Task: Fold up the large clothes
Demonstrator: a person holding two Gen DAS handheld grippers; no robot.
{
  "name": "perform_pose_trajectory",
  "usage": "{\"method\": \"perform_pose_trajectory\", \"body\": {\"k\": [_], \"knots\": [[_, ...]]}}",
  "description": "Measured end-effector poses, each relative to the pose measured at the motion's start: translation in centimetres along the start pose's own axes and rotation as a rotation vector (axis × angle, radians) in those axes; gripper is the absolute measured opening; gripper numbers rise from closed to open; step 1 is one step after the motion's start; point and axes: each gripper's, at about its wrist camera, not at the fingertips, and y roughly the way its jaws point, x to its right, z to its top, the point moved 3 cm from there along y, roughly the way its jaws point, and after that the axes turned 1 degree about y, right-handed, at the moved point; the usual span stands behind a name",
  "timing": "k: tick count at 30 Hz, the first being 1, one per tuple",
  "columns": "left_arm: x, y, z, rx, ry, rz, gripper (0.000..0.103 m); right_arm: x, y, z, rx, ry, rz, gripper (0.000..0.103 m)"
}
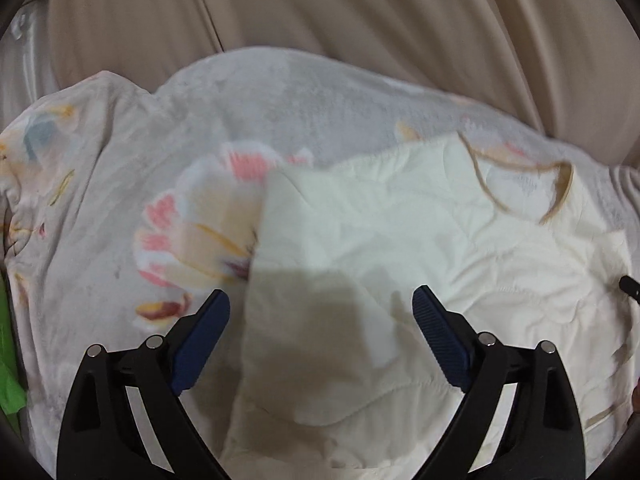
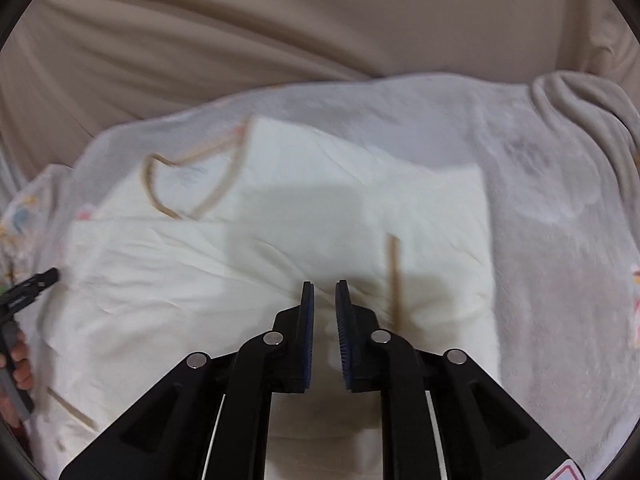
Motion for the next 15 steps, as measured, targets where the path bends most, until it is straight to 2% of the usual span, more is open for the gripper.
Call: {"method": "perform_pose_trajectory", "body": {"k": [3,6,8,10,11,13,15], "knots": [[-0.6,-0.6,2.6,0.039,-0.054,-0.032,0.090,-5.2,-0.3,2.6,0.035,-0.046,0.102,0.014],[-0.6,1.2,5.2,0.029,-0.097,-0.035,0.090,-11.8,2.2,5.0,0.022,-0.113,0.179,0.014],[-0.5,3.0,5.9,0.014,-0.119,0.001,0.090,-15.8,4.8,6.1,0.011,-0.168,0.205,0.014],[-0.7,5.8,6.1,-0.030,-0.123,0.074,0.090,-19.1,7.7,6.5,-0.026,-0.211,0.225,0.014],[-0.8,7.1,5.9,-0.057,-0.121,0.098,0.089,-20.5,9.4,6.6,-0.058,-0.227,0.238,0.008],[-1.0,9.9,5.2,-0.122,-0.111,0.123,0.089,-22.2,12.3,6.6,-0.104,-0.257,0.236,0.002],[-1.3,11.1,4.7,-0.120,-0.124,0.112,0.092,-22.8,15.4,6.7,-0.132,-0.299,0.157,0.000]]}}
